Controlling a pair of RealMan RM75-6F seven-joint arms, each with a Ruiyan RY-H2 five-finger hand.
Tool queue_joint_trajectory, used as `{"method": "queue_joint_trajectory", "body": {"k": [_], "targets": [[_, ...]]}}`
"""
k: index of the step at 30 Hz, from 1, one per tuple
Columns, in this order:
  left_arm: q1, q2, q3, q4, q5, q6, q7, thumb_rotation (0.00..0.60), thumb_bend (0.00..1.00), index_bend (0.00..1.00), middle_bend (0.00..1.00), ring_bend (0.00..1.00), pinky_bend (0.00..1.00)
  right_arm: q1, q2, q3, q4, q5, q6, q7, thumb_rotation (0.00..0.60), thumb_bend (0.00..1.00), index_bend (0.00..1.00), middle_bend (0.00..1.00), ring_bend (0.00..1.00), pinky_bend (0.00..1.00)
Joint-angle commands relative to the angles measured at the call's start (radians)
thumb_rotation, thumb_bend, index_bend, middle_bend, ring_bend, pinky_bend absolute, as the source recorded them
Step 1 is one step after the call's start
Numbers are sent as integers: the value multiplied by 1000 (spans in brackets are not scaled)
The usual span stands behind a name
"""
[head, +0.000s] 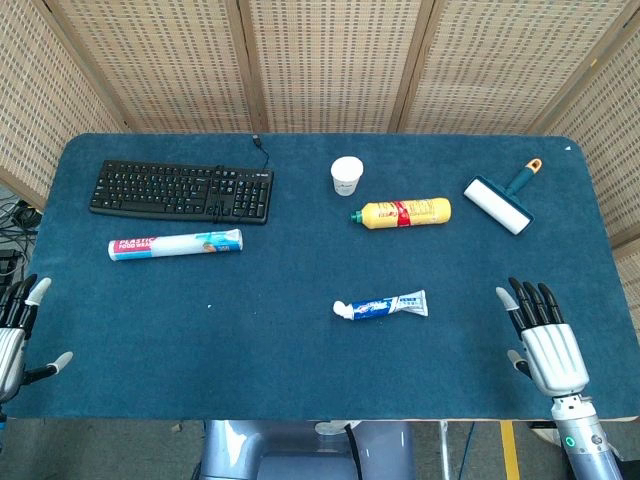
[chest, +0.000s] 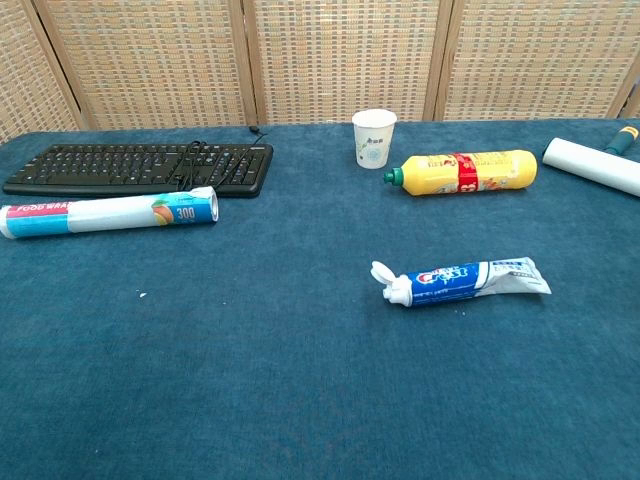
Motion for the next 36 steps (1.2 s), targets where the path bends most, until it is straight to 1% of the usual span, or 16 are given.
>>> {"method": "queue_joint_trajectory", "body": {"k": [1,6,8,11,14,17,19,21,24,29,36], "targets": [[3,-1,-3,3,3,1,-8,600,0,0,0,0,0,-6,6,8,-5,3,-6,-3,600,0,0,0,0,0],[5,-1,-6,3,9,2,-14,600,0,0,0,0,0,-3,2,17,2,4,-28,0,600,0,0,0,0,0],[6,-1,-8,3,10,3,-15,600,0,0,0,0,0,11,0,20,-1,1,-55,15,600,0,0,0,0,0],[4,-4,-14,6,10,0,-15,600,0,0,0,0,0,65,8,37,-8,-8,-133,32,600,0,0,0,0,0],[-3,-11,-20,12,0,-17,-8,600,0,0,0,0,0,143,15,70,-21,-7,-234,38,600,0,23,22,0,0],[-12,-19,-28,20,-18,-41,1,600,0,0,0,0,0,222,25,99,-56,12,-358,57,600,0,106,118,37,39],[-17,-25,-35,28,-28,-50,5,600,0,0,0,0,0,263,24,117,-71,29,-421,66,600,32,180,194,104,99],[-22,-35,-45,40,-40,-58,4,600,0,0,0,0,0,310,5,145,-73,58,-489,81,600,82,221,231,143,137],[-27,-44,-52,50,-52,-70,4,600,0,0,0,0,0,365,-40,169,-42,98,-576,82,600,148,252,261,178,181],[-32,-52,-55,58,-63,-88,8,600,0,0,0,0,0,419,-104,178,5,157,-682,47,600,210,297,308,216,213],[-40,-59,-61,69,-81,-113,7,600,0,0,0,0,0,450,-155,179,34,207,-731,-32,600,290,327,334,241,281]]}}
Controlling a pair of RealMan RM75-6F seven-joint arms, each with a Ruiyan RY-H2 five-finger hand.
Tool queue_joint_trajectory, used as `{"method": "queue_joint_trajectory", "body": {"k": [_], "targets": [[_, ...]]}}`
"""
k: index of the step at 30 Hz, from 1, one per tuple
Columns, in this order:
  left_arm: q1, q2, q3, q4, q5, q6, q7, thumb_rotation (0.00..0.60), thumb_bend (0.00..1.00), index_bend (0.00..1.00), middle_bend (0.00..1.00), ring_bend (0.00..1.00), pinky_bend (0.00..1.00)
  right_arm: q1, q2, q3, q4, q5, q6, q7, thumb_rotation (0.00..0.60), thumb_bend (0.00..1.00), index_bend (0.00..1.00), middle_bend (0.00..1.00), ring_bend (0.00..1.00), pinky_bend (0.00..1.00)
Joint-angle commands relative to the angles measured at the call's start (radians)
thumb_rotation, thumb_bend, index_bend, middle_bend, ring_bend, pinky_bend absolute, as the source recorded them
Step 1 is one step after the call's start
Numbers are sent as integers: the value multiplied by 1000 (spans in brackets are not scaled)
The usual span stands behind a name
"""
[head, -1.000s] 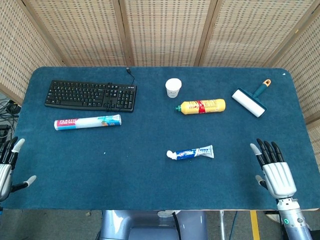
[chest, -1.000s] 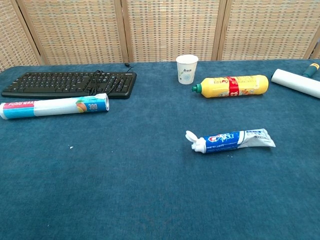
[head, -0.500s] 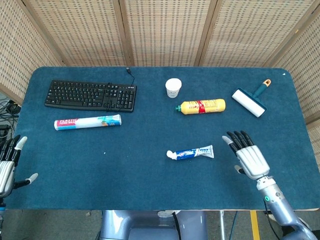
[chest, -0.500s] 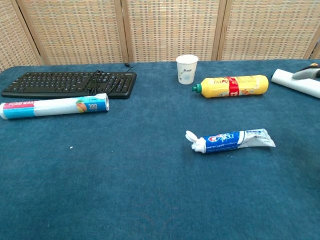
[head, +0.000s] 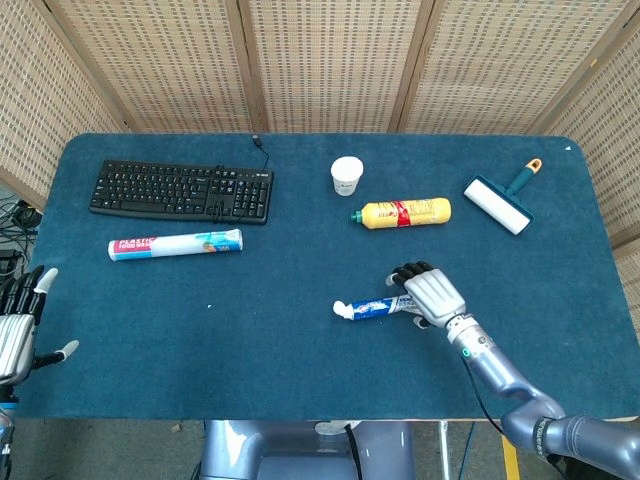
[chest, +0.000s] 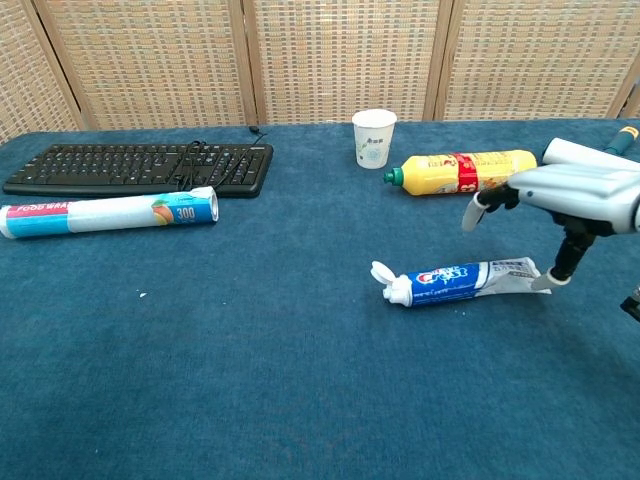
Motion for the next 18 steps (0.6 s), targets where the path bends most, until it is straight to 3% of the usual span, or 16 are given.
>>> {"method": "queue_joint_trajectory", "body": {"k": [1,18], "targets": [[-2,-2,-1,3,-4,-6,1,600,0,0,0,0,0,16,-22,2,11,25,-21,-31,600,295,329,335,242,282],[-7,-14,-9,8,-20,-24,13,600,0,0,0,0,0,57,-112,-2,47,86,-51,-139,600,328,406,405,306,354]]}}
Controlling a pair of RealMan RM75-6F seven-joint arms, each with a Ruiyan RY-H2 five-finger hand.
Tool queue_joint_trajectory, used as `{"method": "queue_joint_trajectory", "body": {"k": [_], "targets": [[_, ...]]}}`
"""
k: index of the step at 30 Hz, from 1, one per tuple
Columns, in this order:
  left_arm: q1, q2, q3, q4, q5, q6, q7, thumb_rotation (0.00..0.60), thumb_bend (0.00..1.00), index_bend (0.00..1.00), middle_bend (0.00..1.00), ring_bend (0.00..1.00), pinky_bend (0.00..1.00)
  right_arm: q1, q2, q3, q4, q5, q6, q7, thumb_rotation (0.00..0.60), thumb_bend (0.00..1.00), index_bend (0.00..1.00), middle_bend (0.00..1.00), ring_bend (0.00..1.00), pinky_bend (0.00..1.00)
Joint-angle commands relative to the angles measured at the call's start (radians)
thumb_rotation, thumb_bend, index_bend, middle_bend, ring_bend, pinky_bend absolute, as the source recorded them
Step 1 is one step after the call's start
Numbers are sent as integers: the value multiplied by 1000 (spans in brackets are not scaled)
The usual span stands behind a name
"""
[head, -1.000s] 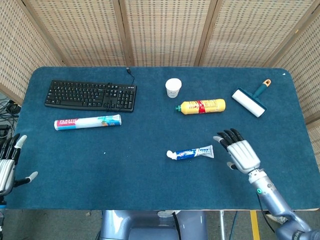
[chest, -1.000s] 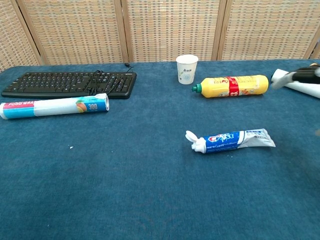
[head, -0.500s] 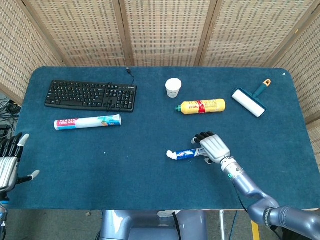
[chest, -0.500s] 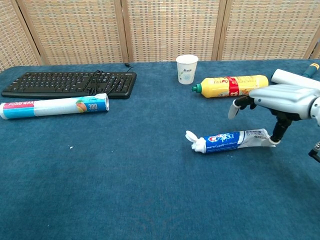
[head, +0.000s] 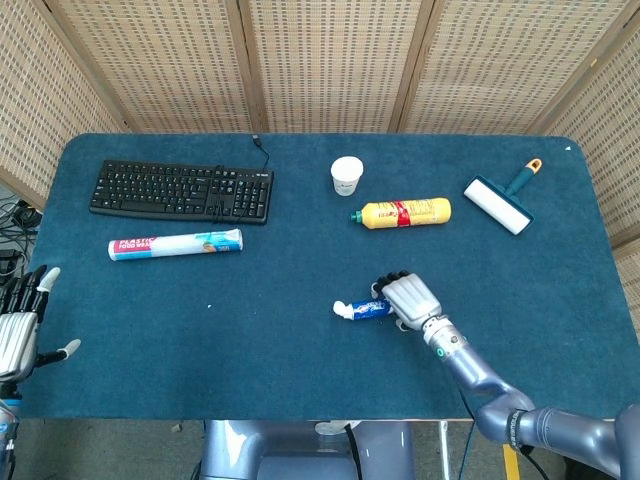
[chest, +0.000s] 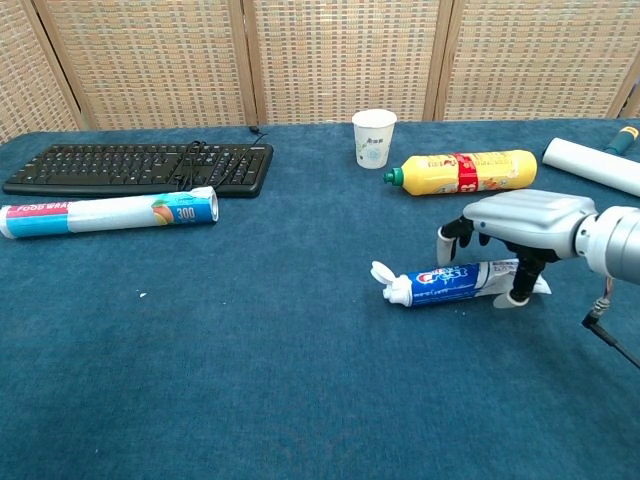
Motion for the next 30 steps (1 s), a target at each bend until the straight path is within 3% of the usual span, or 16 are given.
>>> {"method": "queue_joint_trajectory", "body": {"k": [1,11,20,24,30], "targets": [[-1,-2,-1,1,0,-2,2,600,0,0,0,0,0,3,-15,-2,11,-3,8,-5,600,329,407,405,307,354],[-6,-4,-4,8,-6,-14,-2,600,0,0,0,0,0,9,-26,0,45,12,10,-9,600,377,498,480,381,427],[-6,-4,0,7,4,-14,-9,600,0,0,0,0,0,10,-35,5,49,18,24,6,600,558,661,632,540,683],[-10,-2,2,4,9,-24,-25,600,0,0,0,0,0,7,-20,13,19,15,38,25,600,678,692,662,573,731],[-45,-1,-8,1,39,-55,-70,600,0,0,0,0,0,18,21,48,-67,52,43,4,600,698,709,685,599,769]]}}
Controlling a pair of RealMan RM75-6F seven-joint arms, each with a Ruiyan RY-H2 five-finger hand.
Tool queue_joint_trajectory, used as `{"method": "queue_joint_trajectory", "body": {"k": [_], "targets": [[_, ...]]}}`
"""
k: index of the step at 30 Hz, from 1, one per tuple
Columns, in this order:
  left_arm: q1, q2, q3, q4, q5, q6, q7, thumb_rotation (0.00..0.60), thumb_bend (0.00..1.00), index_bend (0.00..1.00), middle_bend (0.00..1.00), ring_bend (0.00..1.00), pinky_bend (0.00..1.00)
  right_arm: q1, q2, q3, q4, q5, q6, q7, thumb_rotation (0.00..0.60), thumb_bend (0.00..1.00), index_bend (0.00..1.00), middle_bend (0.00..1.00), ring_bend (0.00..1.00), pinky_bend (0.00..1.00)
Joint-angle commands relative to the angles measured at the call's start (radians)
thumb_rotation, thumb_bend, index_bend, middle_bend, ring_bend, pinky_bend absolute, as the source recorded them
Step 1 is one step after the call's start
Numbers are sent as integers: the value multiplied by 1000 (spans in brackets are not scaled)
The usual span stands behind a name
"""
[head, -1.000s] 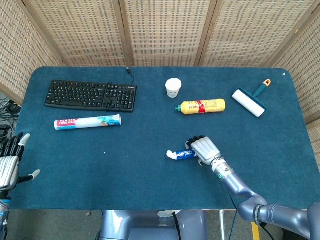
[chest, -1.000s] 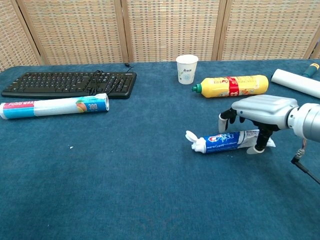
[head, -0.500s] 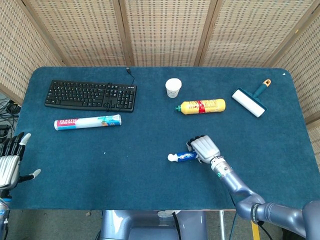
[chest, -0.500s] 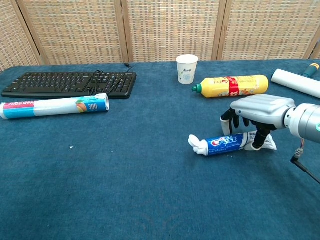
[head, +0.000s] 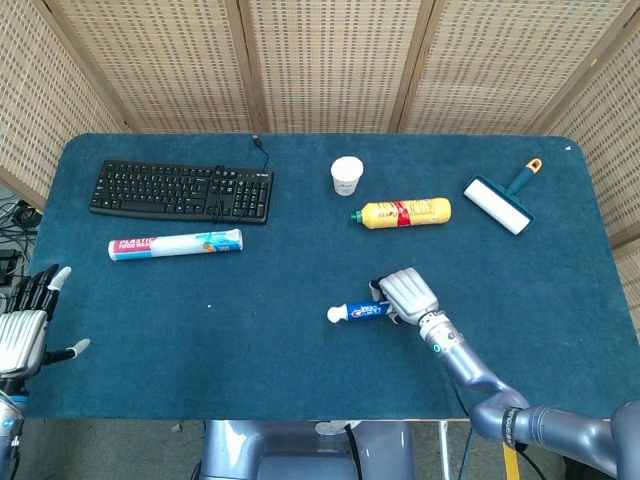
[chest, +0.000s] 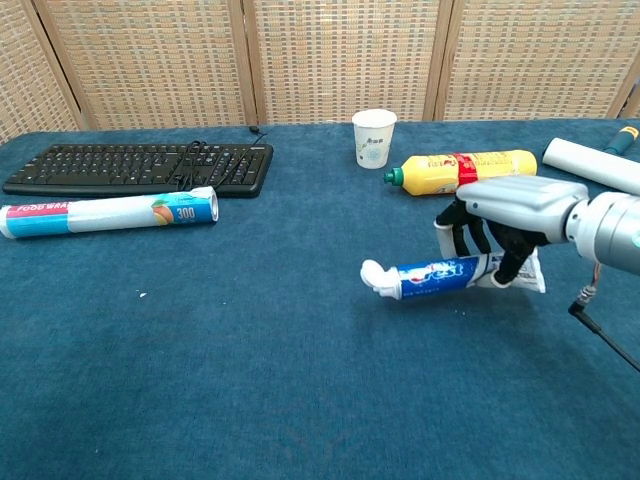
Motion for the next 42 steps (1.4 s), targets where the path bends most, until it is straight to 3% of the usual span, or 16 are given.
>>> {"method": "queue_joint_trajectory", "body": {"k": [1,6,8,10,15,17,28,31,42], "targets": [[-30,-2,-10,3,27,-21,-26,600,0,0,0,0,0,10,27,29,-54,36,2,-21,600,697,712,687,602,772],[-115,-23,-42,18,104,-61,-158,597,0,0,0,0,0,42,45,82,-130,141,-19,-76,600,704,716,690,605,776],[-157,-47,-67,32,126,-75,-244,550,0,0,0,0,0,65,46,105,-152,193,-25,-112,600,705,716,691,606,776],[-186,-70,-84,49,137,-81,-306,419,0,0,0,0,0,86,44,122,-167,239,-30,-146,600,707,716,690,607,776],[-274,-159,-147,92,164,-68,-504,225,0,0,0,0,0,167,17,165,-199,418,-16,-274,600,713,717,692,611,776],[-300,-191,-170,97,165,-59,-552,175,0,0,0,0,0,192,1,177,-204,474,-5,-305,600,714,717,693,612,776],[-429,-377,-220,152,106,-111,-603,148,0,0,0,0,0,368,-112,226,-141,765,64,-458,600,713,718,695,613,783],[-471,-474,-235,218,84,-117,-607,148,0,0,0,0,0,410,-150,238,-92,821,54,-466,600,713,719,697,614,787],[-519,-585,-251,325,53,-105,-621,149,0,0,0,0,0,467,-167,248,-43,861,41,-453,600,712,720,698,615,787]]}}
